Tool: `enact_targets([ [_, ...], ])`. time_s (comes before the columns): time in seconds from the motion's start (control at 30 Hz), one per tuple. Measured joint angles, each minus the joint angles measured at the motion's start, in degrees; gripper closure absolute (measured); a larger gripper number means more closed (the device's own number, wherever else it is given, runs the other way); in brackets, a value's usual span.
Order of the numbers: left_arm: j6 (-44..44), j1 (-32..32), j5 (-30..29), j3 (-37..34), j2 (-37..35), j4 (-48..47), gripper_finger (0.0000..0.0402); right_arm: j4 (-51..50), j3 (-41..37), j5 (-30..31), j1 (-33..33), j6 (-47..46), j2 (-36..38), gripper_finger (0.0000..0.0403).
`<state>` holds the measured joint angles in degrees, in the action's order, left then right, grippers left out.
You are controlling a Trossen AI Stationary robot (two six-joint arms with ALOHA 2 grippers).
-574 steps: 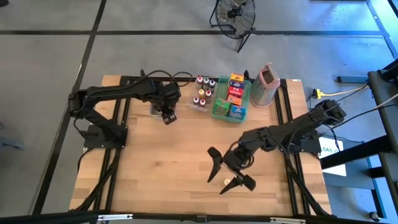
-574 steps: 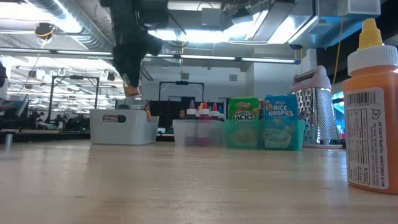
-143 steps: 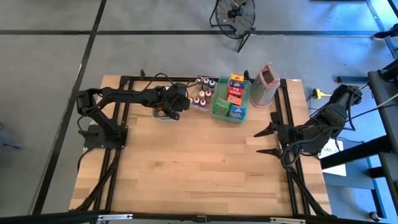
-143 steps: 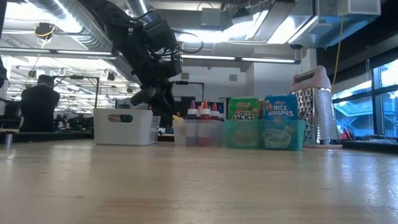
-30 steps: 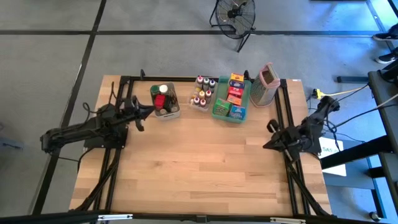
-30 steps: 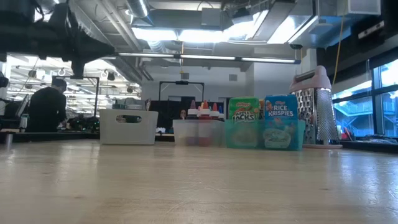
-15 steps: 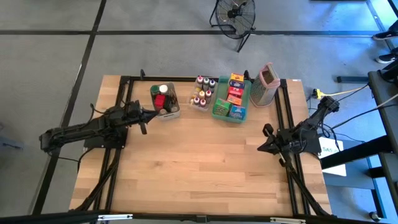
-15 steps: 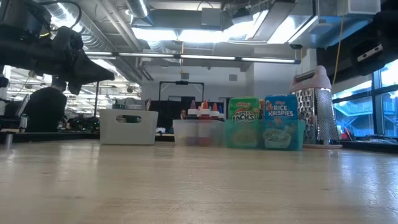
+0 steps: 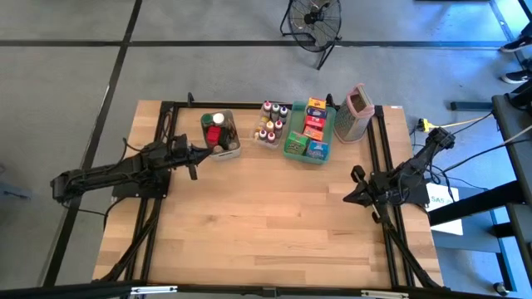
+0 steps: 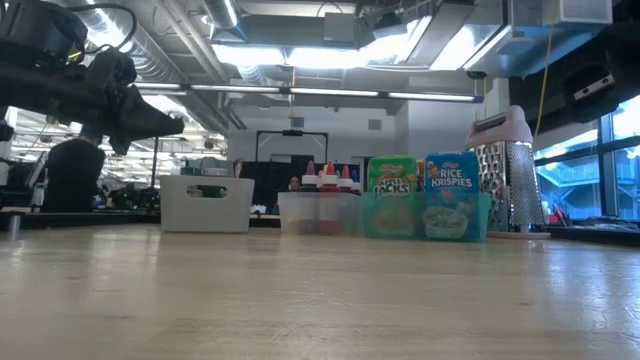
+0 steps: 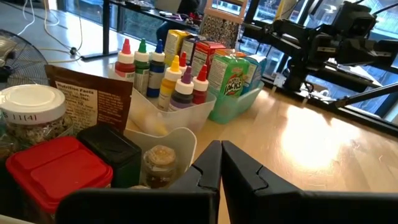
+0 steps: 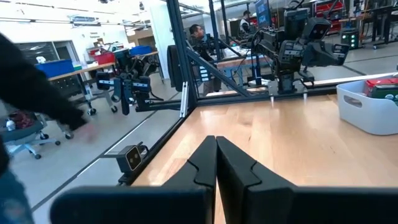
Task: Pick & Place Kitchen Items
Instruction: Return to Home Position
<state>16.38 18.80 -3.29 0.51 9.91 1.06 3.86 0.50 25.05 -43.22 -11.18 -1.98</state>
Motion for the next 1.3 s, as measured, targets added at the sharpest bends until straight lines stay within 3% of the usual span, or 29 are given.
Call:
enact_targets([
  [0.97, 0.0, 0.0, 0.0, 0.0, 0.0, 0.0, 0.0395, 0.0, 0.1, -0.3, 0.3, -0.1, 0.7, 0.0394],
  [1.3, 0.0, 0.0, -0.1, 0.0, 0.0, 0.0, 0.0394, 0.6, 0.2, 0.3, 11.5, -0.1, 1.8, 0.0394],
])
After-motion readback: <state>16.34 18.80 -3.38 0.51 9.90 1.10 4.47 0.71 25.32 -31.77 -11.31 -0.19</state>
